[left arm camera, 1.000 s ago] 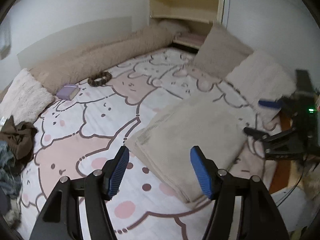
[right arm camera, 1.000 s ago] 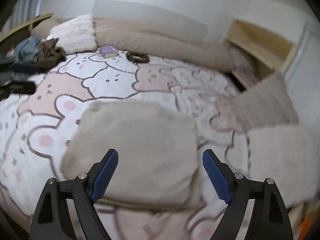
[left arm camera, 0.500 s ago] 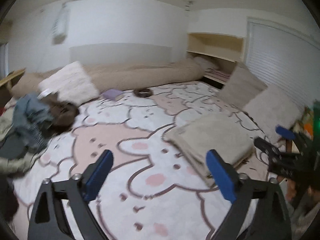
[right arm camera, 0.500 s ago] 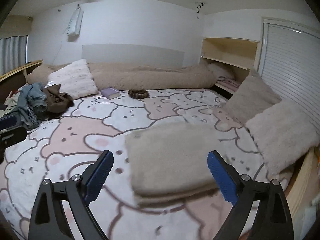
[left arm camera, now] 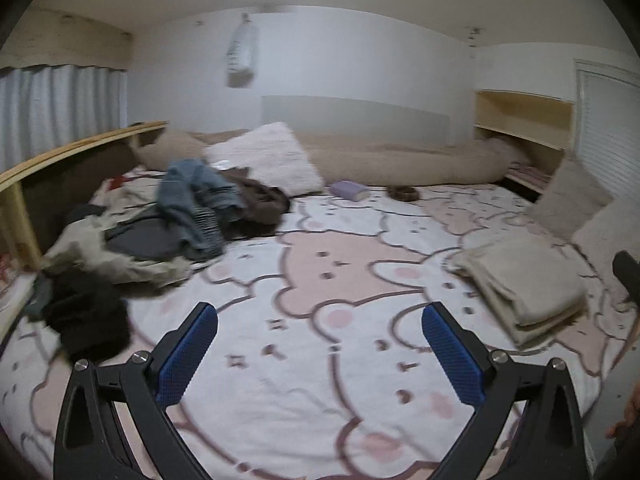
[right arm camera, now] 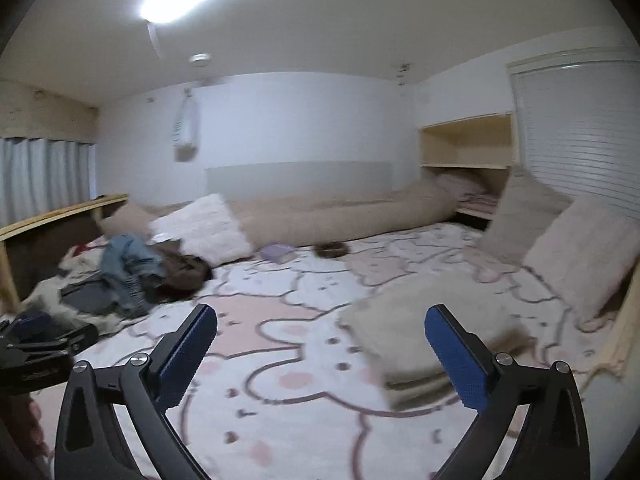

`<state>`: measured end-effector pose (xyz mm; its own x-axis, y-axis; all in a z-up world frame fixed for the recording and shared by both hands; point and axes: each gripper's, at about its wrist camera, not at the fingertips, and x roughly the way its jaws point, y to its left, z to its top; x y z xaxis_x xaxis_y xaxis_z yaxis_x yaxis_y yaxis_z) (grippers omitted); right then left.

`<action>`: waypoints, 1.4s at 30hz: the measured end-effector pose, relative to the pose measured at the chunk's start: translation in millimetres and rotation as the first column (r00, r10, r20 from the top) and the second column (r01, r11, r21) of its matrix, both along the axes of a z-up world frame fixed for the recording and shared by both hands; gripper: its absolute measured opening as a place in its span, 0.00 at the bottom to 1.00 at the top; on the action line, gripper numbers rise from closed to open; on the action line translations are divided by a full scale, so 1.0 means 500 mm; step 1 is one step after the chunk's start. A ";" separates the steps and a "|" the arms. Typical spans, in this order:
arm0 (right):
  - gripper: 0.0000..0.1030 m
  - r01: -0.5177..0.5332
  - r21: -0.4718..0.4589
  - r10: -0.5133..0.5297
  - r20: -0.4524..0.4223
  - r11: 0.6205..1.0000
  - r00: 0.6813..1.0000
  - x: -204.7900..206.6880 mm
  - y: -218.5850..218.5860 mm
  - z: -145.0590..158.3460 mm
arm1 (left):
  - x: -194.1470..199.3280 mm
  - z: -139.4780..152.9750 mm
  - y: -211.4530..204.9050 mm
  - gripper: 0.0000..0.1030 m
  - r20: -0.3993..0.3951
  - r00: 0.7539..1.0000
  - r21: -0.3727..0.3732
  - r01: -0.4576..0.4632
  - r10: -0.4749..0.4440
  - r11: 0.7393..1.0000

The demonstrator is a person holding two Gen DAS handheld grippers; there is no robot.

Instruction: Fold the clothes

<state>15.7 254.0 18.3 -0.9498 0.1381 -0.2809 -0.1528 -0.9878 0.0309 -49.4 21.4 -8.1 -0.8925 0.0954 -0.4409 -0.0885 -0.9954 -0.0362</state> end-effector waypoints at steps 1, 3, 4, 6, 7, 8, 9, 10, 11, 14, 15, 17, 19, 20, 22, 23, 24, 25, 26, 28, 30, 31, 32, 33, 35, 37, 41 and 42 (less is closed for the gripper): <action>1.00 -0.043 0.005 0.042 0.027 0.999 0.999 -0.008 -0.010 -0.004 | 0.011 -0.003 -0.009 1.00 -0.010 1.000 -0.003 -0.017 0.017 1.000; 1.00 -0.102 0.012 0.101 0.071 0.995 0.992 -0.021 -0.027 -0.012 | 0.029 -0.008 -0.023 1.00 -0.024 0.999 -0.009 -0.046 0.046 0.999; 1.00 -0.099 0.015 0.097 0.081 0.995 0.992 -0.025 -0.031 -0.015 | 0.036 -0.009 -0.029 1.00 -0.023 0.998 -0.011 -0.051 0.051 0.999; 1.00 -0.092 0.024 0.089 0.099 0.996 0.991 -0.033 -0.040 -0.021 | 0.046 -0.012 -0.040 1.00 -0.011 0.998 -0.014 -0.060 0.060 0.998; 1.00 -0.088 0.032 0.084 0.102 0.996 0.991 -0.036 -0.045 -0.020 | 0.048 -0.013 -0.046 1.00 -0.001 0.997 -0.015 -0.072 0.072 0.997; 1.00 -0.087 0.037 0.083 0.102 0.996 0.991 -0.039 -0.049 -0.020 | 0.049 -0.014 -0.053 1.00 0.011 0.996 -0.016 -0.090 0.090 0.996; 1.00 -0.092 0.038 0.088 0.106 0.995 0.991 -0.041 -0.054 -0.021 | 0.051 -0.015 -0.060 1.00 0.020 0.994 -0.015 -0.103 0.103 0.995; 1.00 -0.101 0.037 0.096 0.112 0.994 0.989 -0.042 -0.060 -0.022 | 0.053 -0.016 -0.066 1.00 0.027 0.993 -0.011 -0.114 0.114 0.993; 1.00 -0.115 0.032 0.110 0.119 0.993 0.987 -0.044 -0.064 -0.023 | 0.054 -0.017 -0.074 1.00 0.034 0.991 -0.004 -0.127 0.127 0.992; 1.00 -0.131 0.024 0.126 0.147 0.991 0.981 -0.050 -0.078 -0.025 | 0.056 -0.021 -0.094 1.00 0.069 0.988 0.021 -0.141 0.139 0.990; 1.00 -0.131 0.028 0.125 0.158 0.991 0.980 -0.053 -0.085 -0.027 | 0.056 -0.022 -0.098 1.00 0.083 0.987 0.029 -0.138 0.135 0.990; 1.00 -0.138 0.044 0.127 0.187 0.990 0.974 -0.058 -0.099 -0.033 | 0.057 -0.021 -0.104 1.00 0.099 0.985 0.036 -0.144 0.140 0.989; 1.00 -0.168 0.055 0.153 0.209 0.984 0.966 -0.061 -0.113 -0.039 | 0.056 -0.019 -0.106 1.00 0.106 0.980 0.009 -0.171 0.169 0.985; 1.00 -0.180 0.061 0.164 0.212 0.982 0.963 -0.061 -0.120 -0.041 | 0.056 -0.018 -0.106 1.00 0.106 0.979 0.000 -0.175 0.174 0.985; 1.00 -0.189 0.074 0.169 0.215 0.979 0.962 -0.059 -0.133 -0.047 | 0.055 -0.016 -0.107 1.00 0.107 0.977 -0.014 -0.185 0.185 0.983; 1.00 -0.193 0.076 0.172 0.217 0.978 0.961 -0.059 -0.138 -0.048 | 0.055 -0.016 -0.109 1.00 0.110 0.975 -0.014 -0.190 0.191 0.982; 1.00 -0.197 0.075 0.176 0.220 0.978 0.960 -0.059 -0.141 -0.050 | 0.054 -0.017 -0.112 1.00 0.114 0.974 -0.012 -0.194 0.194 0.981; 1.00 -0.199 0.078 0.177 0.222 0.977 0.959 -0.059 -0.143 -0.051 | 0.053 -0.017 -0.114 1.00 0.119 0.973 -0.010 -0.196 0.196 0.981; 1.00 -0.199 0.084 0.176 0.225 0.976 0.958 -0.059 -0.146 -0.053 | 0.053 -0.018 -0.116 1.00 0.123 0.972 -0.010 -0.199 0.199 0.980; 1.00 -0.199 0.102 0.172 0.233 0.975 0.957 -0.060 -0.152 -0.056 | 0.054 -0.020 -0.118 1.00 0.122 0.971 -0.019 -0.206 0.206 0.978; 1.00 -0.201 0.110 0.170 0.239 0.973 0.956 -0.060 -0.153 -0.059 | 0.055 -0.022 -0.118 1.00 0.123 0.970 -0.026 -0.206 0.208 0.978; 1.00 -0.201 0.108 0.170 0.242 0.974 0.955 -0.061 -0.152 -0.060 | 0.056 -0.022 -0.118 1.00 0.124 0.970 -0.030 -0.206 0.208 0.978; 1.00 -0.202 0.102 0.172 0.247 0.974 0.954 -0.062 -0.151 -0.061 | 0.056 -0.023 -0.117 1.00 0.124 0.970 -0.033 -0.205 0.208 0.978; 1.00 -0.202 0.092 0.174 0.250 0.975 0.953 -0.063 -0.148 -0.060 | 0.057 -0.023 -0.116 1.00 0.125 0.970 -0.034 -0.204 0.206 0.978; 1.00 -0.198 0.072 0.174 0.255 0.977 0.951 -0.065 -0.142 -0.060 | 0.059 -0.024 -0.116 1.00 0.129 0.971 -0.032 -0.198 0.201 0.980; 1.00 -0.190 0.060 0.168 0.262 0.980 0.950 -0.067 -0.137 -0.060 | 0.059 -0.023 -0.115 1.00 0.132 0.972 -0.031 -0.193 0.195 0.981; 1.00 -0.181 0.054 0.160 0.276 0.982 0.948 -0.069 -0.131 -0.064 | 0.059 -0.022 -0.112 1.00 0.139 0.973 -0.026 -0.181 0.183 0.983; 1.00 -0.180 0.053 0.159 0.279 0.982 0.947 -0.068 -0.130 -0.065 | 0.059 -0.022 -0.111 1.00 0.140 0.973 -0.025 -0.180 0.182 0.983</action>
<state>-18.5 189.2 -14.2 -0.8500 0.0133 -0.5267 0.0250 -0.9975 -0.0654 -19.7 -34.1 -19.1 -0.8229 -0.0681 -0.5641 0.0982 -0.9949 -0.0233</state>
